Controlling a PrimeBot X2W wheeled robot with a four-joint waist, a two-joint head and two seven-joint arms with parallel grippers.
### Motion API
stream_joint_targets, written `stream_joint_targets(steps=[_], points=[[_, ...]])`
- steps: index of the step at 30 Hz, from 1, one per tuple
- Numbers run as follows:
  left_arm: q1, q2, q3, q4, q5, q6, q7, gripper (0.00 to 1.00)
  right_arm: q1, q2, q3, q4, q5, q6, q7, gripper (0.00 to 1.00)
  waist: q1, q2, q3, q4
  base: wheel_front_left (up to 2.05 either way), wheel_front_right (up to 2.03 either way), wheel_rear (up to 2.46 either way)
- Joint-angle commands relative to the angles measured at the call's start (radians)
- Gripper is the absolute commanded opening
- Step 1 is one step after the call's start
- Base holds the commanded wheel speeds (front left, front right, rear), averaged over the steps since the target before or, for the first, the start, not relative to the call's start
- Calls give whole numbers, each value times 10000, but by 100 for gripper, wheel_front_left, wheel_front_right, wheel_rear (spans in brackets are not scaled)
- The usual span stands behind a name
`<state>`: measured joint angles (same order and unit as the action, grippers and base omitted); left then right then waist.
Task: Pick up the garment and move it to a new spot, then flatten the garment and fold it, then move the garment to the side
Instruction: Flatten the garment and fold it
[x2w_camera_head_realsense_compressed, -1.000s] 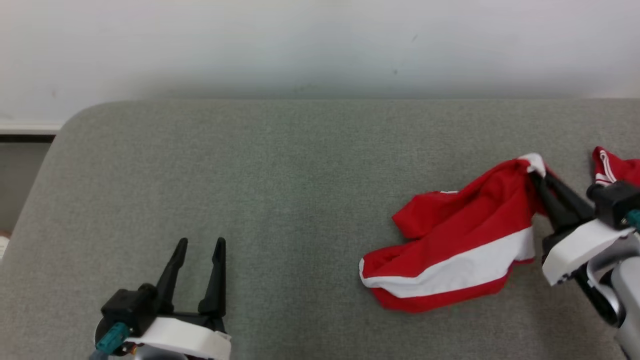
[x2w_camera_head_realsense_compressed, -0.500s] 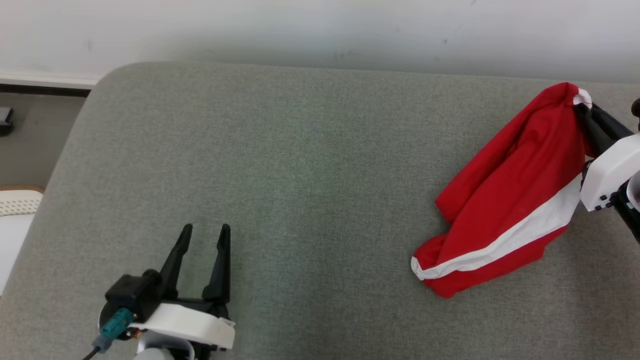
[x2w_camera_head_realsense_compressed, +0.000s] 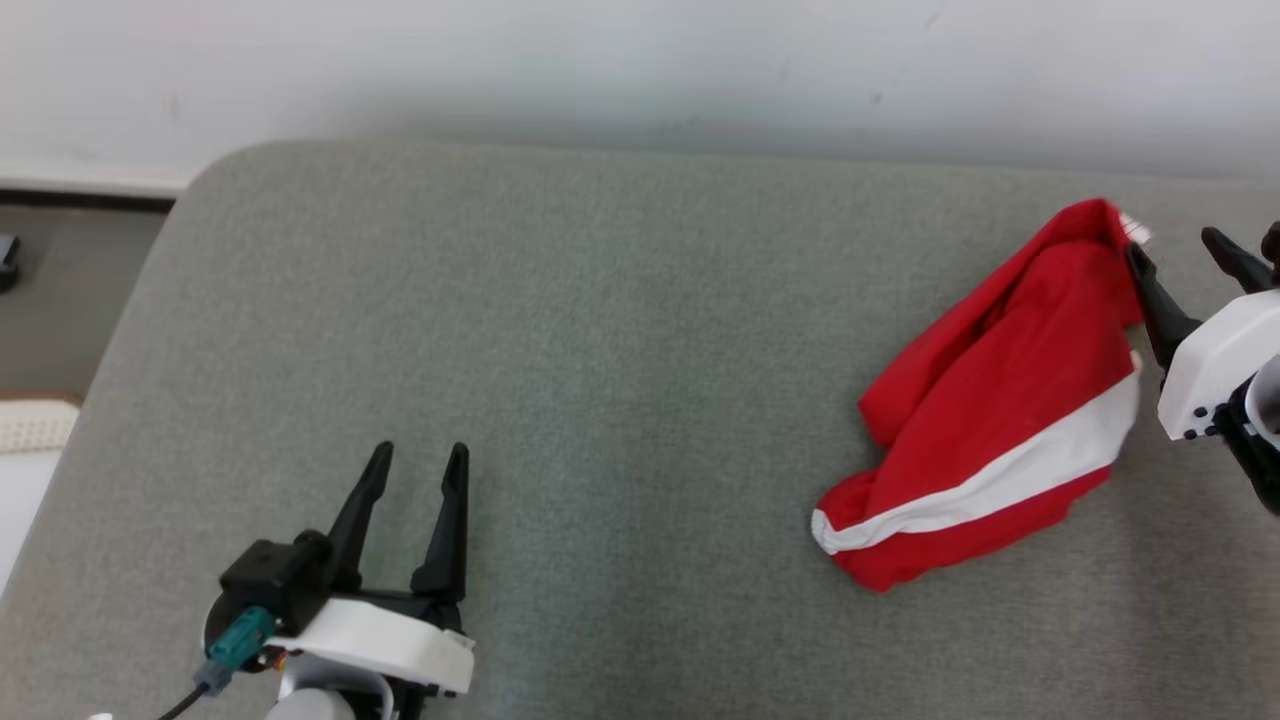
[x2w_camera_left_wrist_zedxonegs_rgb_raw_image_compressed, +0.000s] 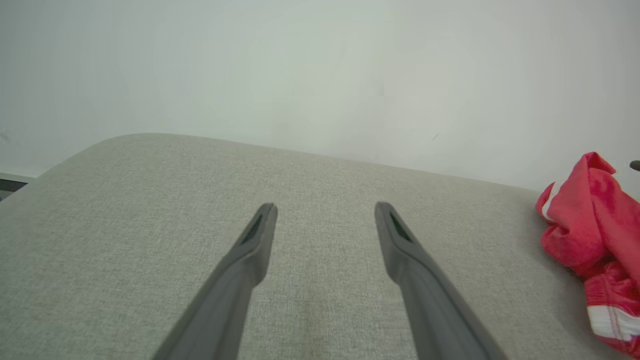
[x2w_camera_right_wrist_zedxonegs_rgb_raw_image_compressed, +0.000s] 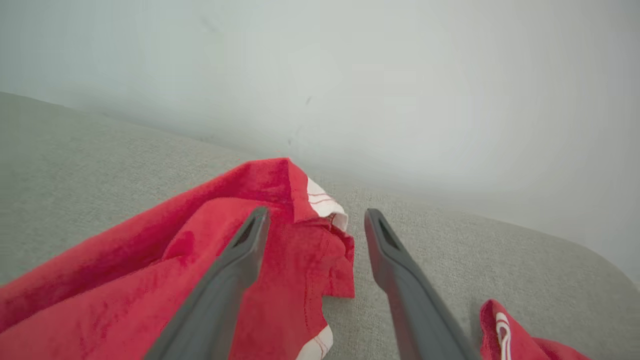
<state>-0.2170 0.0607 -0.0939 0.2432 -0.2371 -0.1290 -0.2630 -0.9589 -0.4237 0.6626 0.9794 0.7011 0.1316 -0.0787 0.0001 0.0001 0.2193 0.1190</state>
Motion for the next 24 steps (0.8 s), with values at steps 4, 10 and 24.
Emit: stream_joint_targets(steps=[4, 10, 24], points=[[350, 86, 84, 58, 185, -23, -16, 100, 410, -181, 250, -459, 298, -22, -797, 100, -1, -1, -944, -605, 0, 0, 0], [835, 49, 299, 48, 133, 58, -16, 100, 1519, -380, 280, -1709, 695, -22, -1530, 100, -1, -1, -1811, -1220, 0, 0, 0], [1464, -31, 313, -134, -11, 104, -16, 100, 6364, 671, -3078, -4466, -237, -22, -1859, 100, -1, -1, -2102, -1900, 0, 0, 0]])
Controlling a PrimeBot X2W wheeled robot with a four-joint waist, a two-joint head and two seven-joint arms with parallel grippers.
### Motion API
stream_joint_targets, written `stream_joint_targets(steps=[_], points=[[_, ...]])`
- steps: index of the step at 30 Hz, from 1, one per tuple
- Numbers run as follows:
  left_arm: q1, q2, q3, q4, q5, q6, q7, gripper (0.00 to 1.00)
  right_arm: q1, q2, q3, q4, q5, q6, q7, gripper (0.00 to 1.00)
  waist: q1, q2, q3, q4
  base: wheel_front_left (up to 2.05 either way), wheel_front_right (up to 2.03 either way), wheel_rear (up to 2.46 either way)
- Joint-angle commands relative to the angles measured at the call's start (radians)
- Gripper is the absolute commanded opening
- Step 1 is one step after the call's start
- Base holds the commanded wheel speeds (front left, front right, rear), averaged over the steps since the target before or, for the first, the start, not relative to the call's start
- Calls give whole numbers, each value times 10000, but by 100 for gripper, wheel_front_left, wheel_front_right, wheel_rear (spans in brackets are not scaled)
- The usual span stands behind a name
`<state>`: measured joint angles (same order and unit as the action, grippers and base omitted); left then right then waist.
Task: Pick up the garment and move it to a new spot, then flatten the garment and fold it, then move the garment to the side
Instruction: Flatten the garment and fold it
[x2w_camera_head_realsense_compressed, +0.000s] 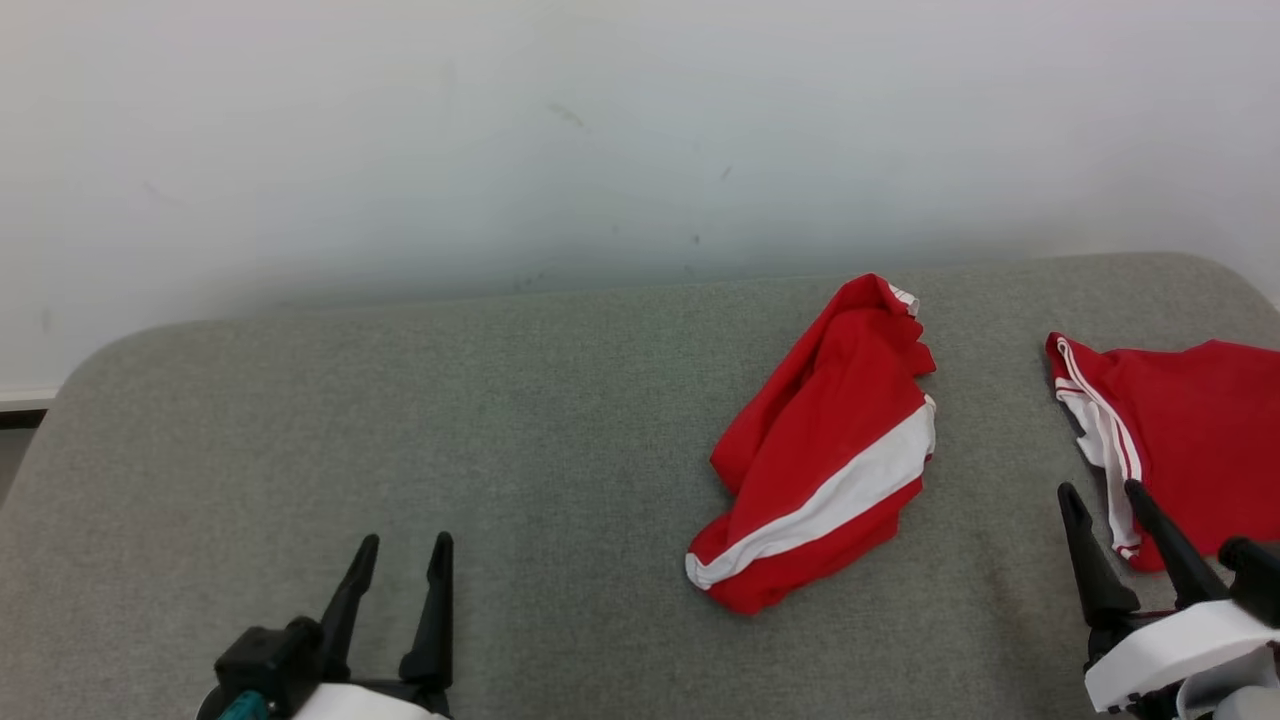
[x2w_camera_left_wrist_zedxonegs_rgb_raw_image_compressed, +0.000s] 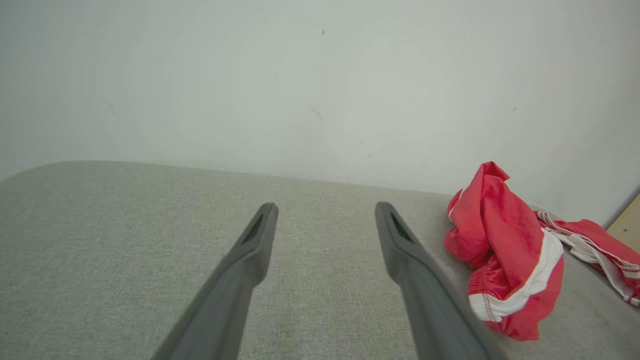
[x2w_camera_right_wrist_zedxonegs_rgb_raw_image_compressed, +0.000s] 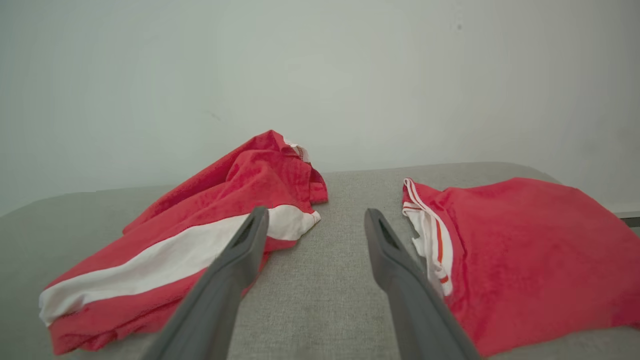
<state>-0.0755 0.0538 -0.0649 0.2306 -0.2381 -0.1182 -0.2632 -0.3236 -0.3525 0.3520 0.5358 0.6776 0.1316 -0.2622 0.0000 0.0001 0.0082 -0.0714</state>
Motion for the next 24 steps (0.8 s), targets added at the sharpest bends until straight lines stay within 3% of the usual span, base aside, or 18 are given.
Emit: stream_joint_targets(steps=[1, 11, 20, 24], points=[[-9, 35, -13, -13, 24, -12, -14, 100, 209, 122, -250, -214, -136, -22, -24, 100, 0, -1, 33, 6, 0, 0, 0], [-772, 97, -998, 427, -451, -119, 218, 100, 1257, 1163, -1605, -1838, -1650, -22, 89, 100, 0, -1, 412, -212, 0, 0, 0], [-1677, 595, -3220, 1413, -2478, -115, 2033, 100, 1612, 1830, -2062, -2698, -2186, -22, 497, 100, 0, -1, 896, -1021, 0, 0, 0], [-2030, 838, -3825, 1849, -3234, -118, 2277, 100, 1640, 2002, -2195, -2918, -2342, -22, 600, 100, 0, -1, 1052, -1490, 0, 0, 0]])
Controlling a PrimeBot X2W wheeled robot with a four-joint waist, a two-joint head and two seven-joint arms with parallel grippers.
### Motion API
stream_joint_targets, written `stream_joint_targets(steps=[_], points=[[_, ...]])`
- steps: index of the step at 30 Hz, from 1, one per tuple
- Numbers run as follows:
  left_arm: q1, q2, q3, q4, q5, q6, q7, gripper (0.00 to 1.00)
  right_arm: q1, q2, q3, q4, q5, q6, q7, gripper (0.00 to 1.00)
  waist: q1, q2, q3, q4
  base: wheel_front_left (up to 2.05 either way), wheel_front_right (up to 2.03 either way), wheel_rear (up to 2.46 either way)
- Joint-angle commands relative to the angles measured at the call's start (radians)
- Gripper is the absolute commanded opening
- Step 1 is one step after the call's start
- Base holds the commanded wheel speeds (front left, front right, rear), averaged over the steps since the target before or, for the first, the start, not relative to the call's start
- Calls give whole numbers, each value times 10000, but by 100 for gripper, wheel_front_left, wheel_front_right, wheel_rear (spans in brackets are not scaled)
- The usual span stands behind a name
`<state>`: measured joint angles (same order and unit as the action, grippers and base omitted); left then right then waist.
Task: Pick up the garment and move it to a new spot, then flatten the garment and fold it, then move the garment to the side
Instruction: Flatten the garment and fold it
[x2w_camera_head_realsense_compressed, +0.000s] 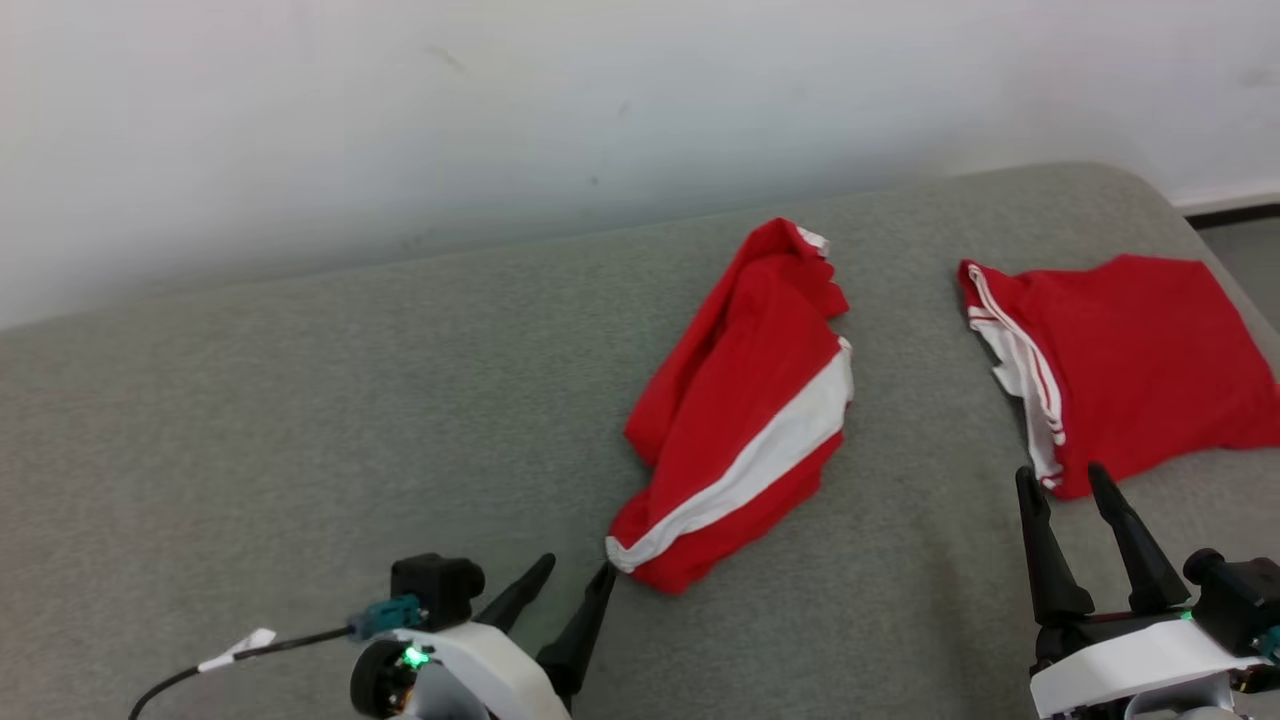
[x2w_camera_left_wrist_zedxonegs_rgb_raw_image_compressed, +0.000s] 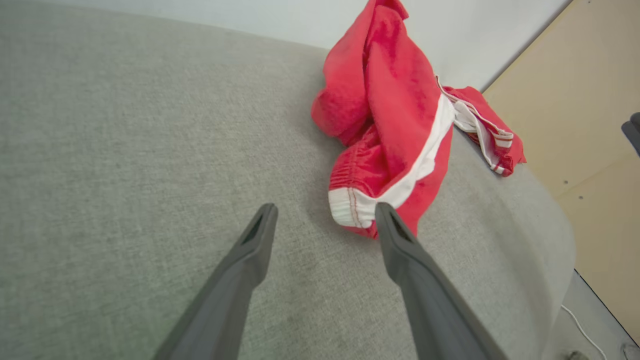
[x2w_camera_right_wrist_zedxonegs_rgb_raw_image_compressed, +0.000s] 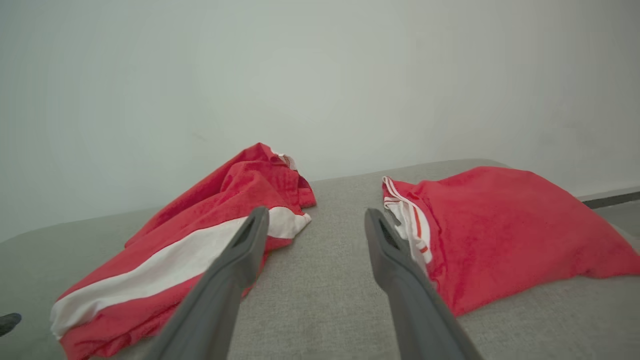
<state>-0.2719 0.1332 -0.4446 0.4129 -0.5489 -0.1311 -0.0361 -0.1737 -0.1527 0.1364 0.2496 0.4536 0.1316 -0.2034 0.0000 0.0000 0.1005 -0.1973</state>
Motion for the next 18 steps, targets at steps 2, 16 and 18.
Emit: stream_joint_targets(steps=[2, 16, 18], points=[[-214, 129, -222, 225, -480, 10, 100, 100, 172, 76, -104, -107, -117, -22, 56, 100, 0, 0, 183, -427, 0, 0, 0], [-1040, 632, -1248, 925, -1675, 10, -98, 13, 263, 280, -146, -166, -184, -22, 13, 100, 0, 0, 297, -957, 0, 0, 0], [-1128, 682, -1416, 872, -1740, 10, -216, 0, 292, 306, -157, -122, -187, -22, 16, 100, 0, 0, 250, -888, 0, 0, 0]])
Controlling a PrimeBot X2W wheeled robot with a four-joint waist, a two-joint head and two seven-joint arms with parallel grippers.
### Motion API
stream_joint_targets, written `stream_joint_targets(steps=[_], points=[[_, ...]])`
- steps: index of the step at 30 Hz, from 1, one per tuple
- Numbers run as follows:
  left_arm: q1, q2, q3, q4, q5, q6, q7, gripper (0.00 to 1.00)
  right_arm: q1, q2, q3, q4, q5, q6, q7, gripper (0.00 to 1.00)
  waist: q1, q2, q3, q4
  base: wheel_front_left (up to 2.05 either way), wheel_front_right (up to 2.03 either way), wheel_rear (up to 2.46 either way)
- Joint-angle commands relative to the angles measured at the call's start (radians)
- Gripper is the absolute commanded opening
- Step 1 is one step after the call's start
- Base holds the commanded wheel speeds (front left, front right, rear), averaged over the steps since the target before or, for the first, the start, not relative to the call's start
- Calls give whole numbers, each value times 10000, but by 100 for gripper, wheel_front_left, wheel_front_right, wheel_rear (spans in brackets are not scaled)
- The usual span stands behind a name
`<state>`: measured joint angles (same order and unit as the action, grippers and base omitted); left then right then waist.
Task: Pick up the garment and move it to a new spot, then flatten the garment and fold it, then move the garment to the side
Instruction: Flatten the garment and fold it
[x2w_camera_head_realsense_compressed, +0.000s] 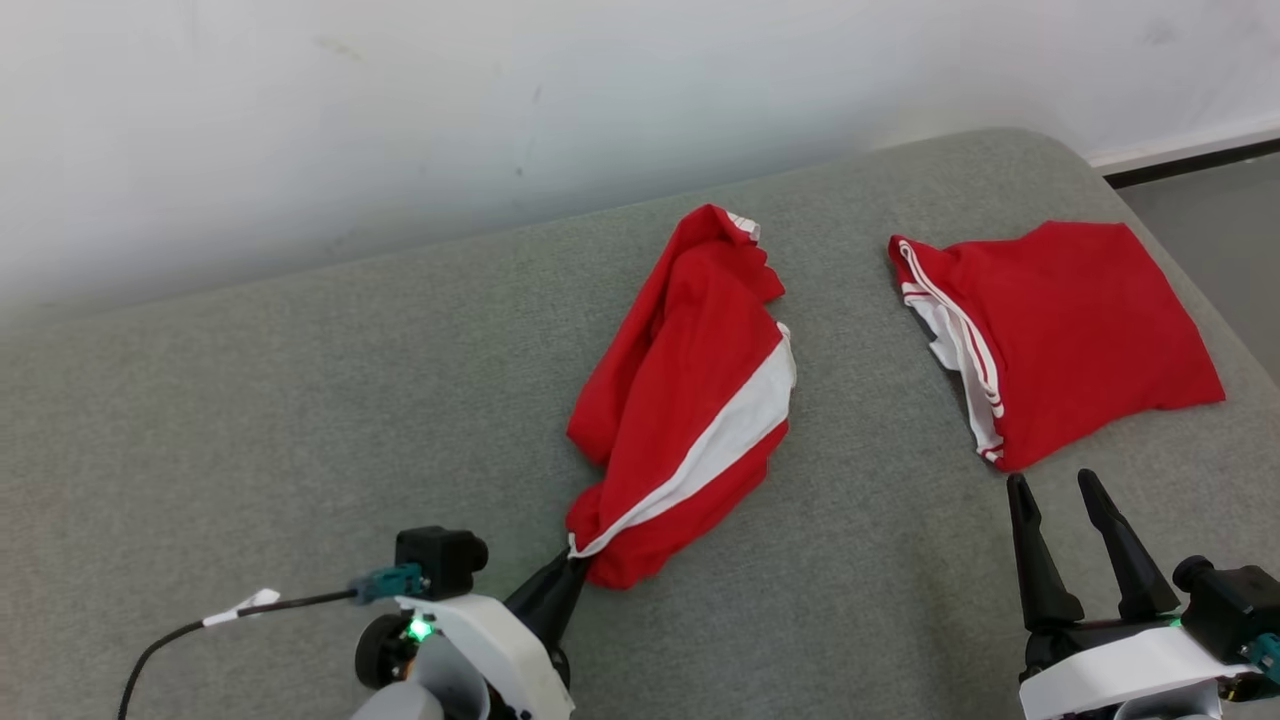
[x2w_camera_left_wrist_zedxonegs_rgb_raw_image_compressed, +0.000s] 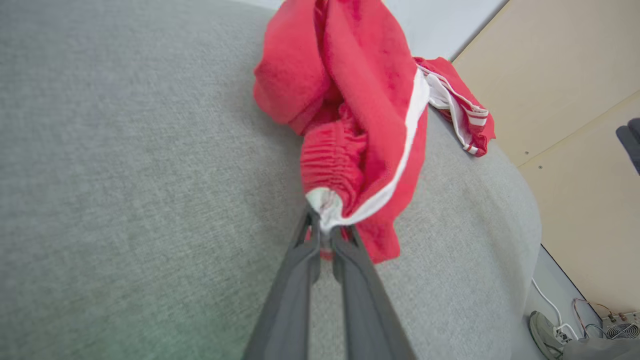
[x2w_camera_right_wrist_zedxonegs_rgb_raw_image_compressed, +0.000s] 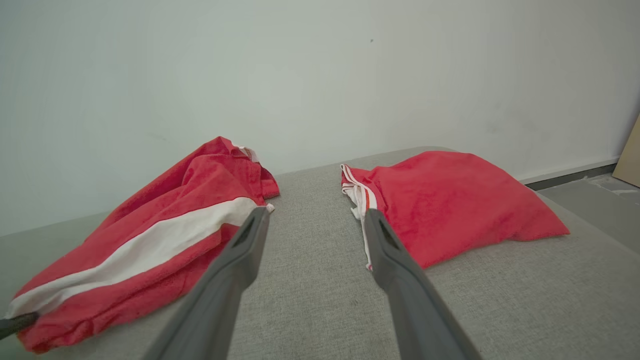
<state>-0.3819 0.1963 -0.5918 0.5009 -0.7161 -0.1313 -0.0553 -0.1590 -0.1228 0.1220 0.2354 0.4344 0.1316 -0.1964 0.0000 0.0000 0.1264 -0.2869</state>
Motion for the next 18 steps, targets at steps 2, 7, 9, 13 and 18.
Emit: stream_joint_targets(steps=[2, 7, 9, 13, 18], points=[[-77, 121, -99, -54, -82, 10, -133, 0, 186, 7, -50, 59, 7, -22, -63, 100, 0, 0, -104, 125, 0, 0, 0], [-255, 464, -381, -334, 343, 36, -503, 0, 273, -69, -109, 139, 54, -22, -17, 100, 0, 0, -455, 548, 0, 0, 0], [-268, 687, -481, -492, 676, 161, -621, 0, 328, -116, -134, 153, 69, -22, 32, 100, 0, 0, -587, 722, 0, 0, 0], [-184, 1270, -571, -862, 1358, 649, -829, 0, 464, -217, -224, 144, 47, -22, 173, 100, 0, 0, -779, 1082, 0, 0, 0], [281, 1899, -606, -934, 1946, 1328, -1071, 0, 612, -258, -250, 85, 45, -22, 422, 100, 0, 0, -911, 1424, 0, 0, 0]])
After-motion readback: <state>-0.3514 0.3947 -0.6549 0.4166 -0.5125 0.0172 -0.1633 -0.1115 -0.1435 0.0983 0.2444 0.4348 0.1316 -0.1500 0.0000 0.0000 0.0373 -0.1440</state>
